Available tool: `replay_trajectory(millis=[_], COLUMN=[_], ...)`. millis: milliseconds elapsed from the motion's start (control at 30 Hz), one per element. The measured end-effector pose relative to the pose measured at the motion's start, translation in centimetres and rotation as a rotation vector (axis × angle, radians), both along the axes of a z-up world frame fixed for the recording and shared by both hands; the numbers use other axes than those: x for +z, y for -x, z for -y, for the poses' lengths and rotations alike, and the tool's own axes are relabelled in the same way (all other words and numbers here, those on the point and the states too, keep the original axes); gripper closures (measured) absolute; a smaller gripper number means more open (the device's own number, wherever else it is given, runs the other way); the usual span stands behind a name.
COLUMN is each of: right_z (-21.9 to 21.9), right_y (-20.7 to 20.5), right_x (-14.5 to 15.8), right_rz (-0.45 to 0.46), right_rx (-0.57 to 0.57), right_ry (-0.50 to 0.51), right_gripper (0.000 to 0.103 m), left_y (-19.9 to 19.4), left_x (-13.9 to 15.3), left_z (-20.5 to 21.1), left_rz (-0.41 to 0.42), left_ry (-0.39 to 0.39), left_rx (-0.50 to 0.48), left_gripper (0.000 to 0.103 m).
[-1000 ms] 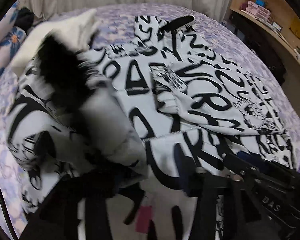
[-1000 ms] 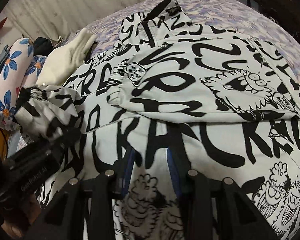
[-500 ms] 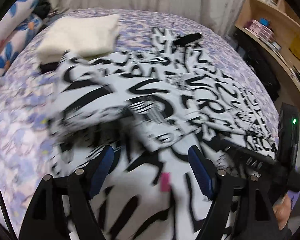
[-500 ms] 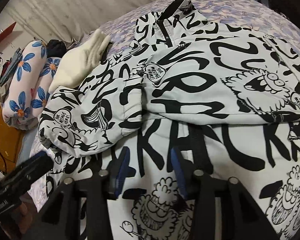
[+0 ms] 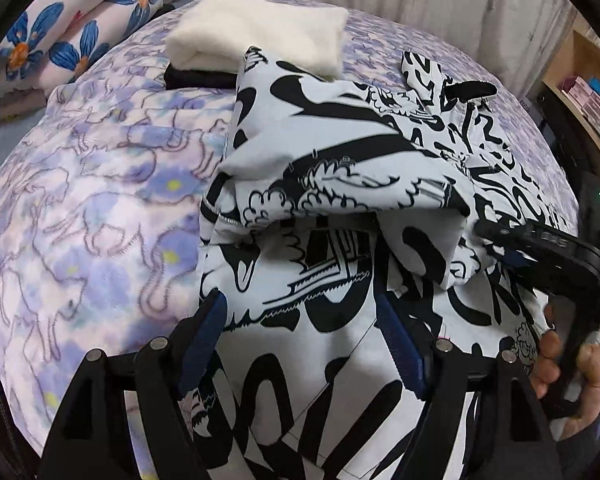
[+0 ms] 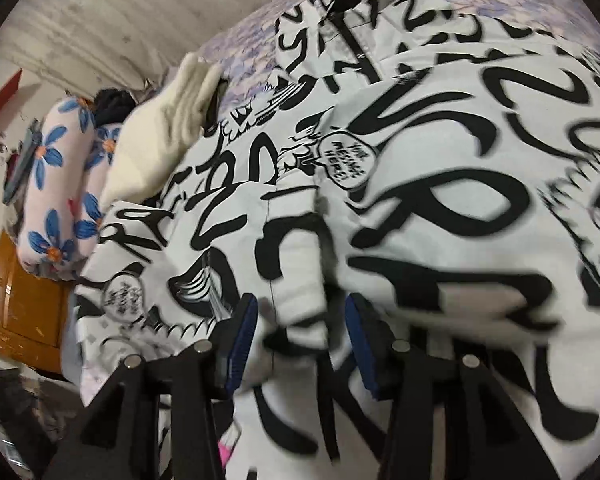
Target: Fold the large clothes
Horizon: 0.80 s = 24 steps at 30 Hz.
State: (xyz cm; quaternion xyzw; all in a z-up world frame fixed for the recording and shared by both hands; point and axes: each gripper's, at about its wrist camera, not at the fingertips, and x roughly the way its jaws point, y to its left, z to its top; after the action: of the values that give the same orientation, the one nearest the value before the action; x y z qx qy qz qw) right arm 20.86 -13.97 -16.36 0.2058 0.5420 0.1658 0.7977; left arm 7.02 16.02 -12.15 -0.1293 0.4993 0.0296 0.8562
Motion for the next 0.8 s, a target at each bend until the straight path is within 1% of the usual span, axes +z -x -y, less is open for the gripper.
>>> replay_trajectory(millis=[33,67,100,133,200,267,333,367,433,467,533,600,633,667,700,733,800], right_z=[-1.0,-1.9,-2.4,-2.8,-2.8,-1.7,-0.2,0.7,2.0,2.8,4.0,5.3,6.3,6.9,7.9,8.5,9.9], right_y=[-0.2,-0.2,0.0,0.4,1.4,2.4,3.3,3.7,4.1,4.2,3.8,2.8,2.7,2.6,2.8,3.0,3.6], right_x=[0.2,0.9,1.7,3.4,7.9,11.9,15.1,16.2,16.7,16.3,14.3,10.9,8.9,7.2,5.4,4.2,2.8], right_rz=[0.009,0.032,0.060,0.117,0.275,0.415,0.527,0.567,0.598,0.595,0.536,0.402,0.317,0.255,0.193,0.158,0.118], right_rx=[0.040,0.078,0.106,0.123,0.124,0.079,0.019,-0.017,-0.075,-0.097,-0.128,-0.161,-0.166,-0.161,-0.157,-0.160,-0.166], right_ry=[0.012,0.031,0.039,0.043,0.064,0.082,0.119,0.156,0.240,0.287,0.368,0.451,0.475,0.466,0.419,0.372,0.286], right_gripper=[0.069,0.091,0.096,0.096,0.098,0.098,0.098,0.098,0.098,0.098,0.097,0.093,0.088,0.084,0.083,0.081,0.072], left_y=[-0.1,-0.2,-0.1,-0.2,-0.2,-0.1,0.0,0.0,0.1,0.2,0.2,0.2,0.1,0.0,-0.1,-0.3,-1.0], left_x=[0.1,0.2,0.3,0.5,0.8,1.1,1.2,1.2,1.3,1.2,1.0,0.8,0.7,0.5,0.4,0.4,0.3], left_z=[0.1,0.1,0.1,0.2,0.2,0.1,0.0,-0.1,0.0,0.0,0.2,0.3,0.3,0.3,0.2,0.1,-0.2], left_rz=[0.003,0.007,0.011,0.015,0.027,0.038,0.045,0.046,0.050,0.050,0.047,0.040,0.036,0.032,0.028,0.022,0.015], left_ry=[-0.002,-0.009,-0.014,-0.018,-0.031,-0.039,-0.038,-0.036,-0.031,-0.032,-0.037,-0.038,-0.036,-0.030,-0.024,-0.018,-0.011], left_rx=[-0.001,-0.002,-0.002,-0.001,0.001,0.006,0.008,0.008,0.004,0.000,-0.008,-0.010,-0.011,-0.013,-0.016,-0.021,-0.032], left_gripper=[0.027,0.027,0.027,0.027,0.027,0.027,0.027,0.027,0.027,0.027,0.027,0.027,0.027,0.027,0.027,0.027,0.027])
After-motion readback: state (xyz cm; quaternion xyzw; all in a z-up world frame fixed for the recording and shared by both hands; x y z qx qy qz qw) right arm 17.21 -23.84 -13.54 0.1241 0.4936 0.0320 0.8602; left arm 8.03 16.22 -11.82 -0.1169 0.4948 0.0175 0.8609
